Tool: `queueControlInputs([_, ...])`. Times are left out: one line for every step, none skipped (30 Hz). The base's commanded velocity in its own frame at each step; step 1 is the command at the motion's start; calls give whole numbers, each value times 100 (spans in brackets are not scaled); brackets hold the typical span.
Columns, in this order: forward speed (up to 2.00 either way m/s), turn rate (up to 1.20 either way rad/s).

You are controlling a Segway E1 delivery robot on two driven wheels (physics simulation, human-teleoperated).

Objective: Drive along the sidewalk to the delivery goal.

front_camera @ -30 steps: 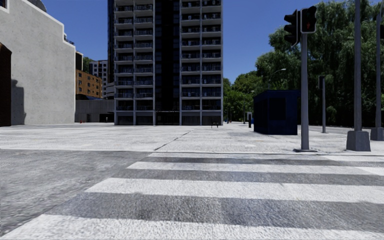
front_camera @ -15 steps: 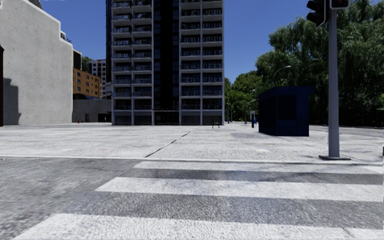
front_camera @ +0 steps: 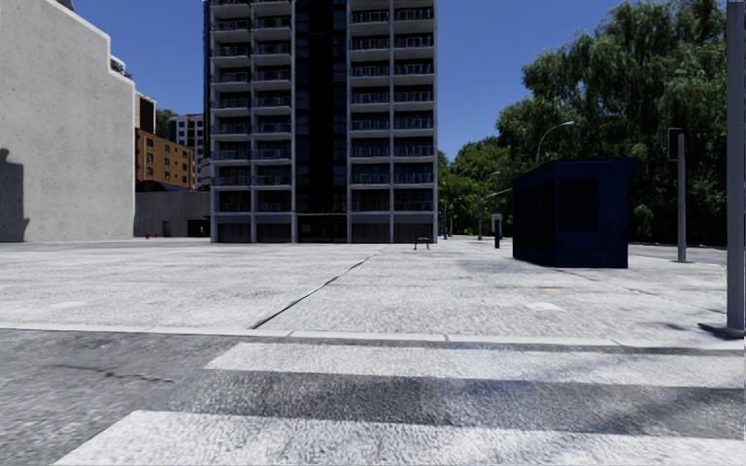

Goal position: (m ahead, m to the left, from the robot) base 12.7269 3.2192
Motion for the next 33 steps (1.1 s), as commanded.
queueControlInputs([200, 0])
queueControlInputs([200, 0])
queueControlInputs([200, 0])
queueControlInputs([200, 0])
queueControlInputs([200, 0])
queueControlInputs([200, 0])
queueControlInputs([200, 0])
queueControlInputs([200, 0])
queueControlInputs([200, 0])
queueControlInputs([200, 0])
queueControlInputs([200, 0])
queueControlInputs([200, 0])
queueControlInputs([200, 0])
queueControlInputs([200, 0])
queueControlInputs([200, 0])
queueControlInputs([200, 0])
queueControlInputs([200, 0])
queueControlInputs([200, 0])
queueControlInputs([200, 0])
queueControlInputs([200, 0])
queueControlInputs([200, 0])
queueControlInputs([200, 0])
queueControlInputs([200, 0])
queueControlInputs([200, 0])
queueControlInputs([200, 0])
queueControlInputs([176, 0])
queueControlInputs([146, 0])
queueControlInputs([133, 0])
queueControlInputs([133, 0])
queueControlInputs([128, 0])
queueControlInputs([127, 0])
queueControlInputs([127, 0])
queueControlInputs([126, 0])
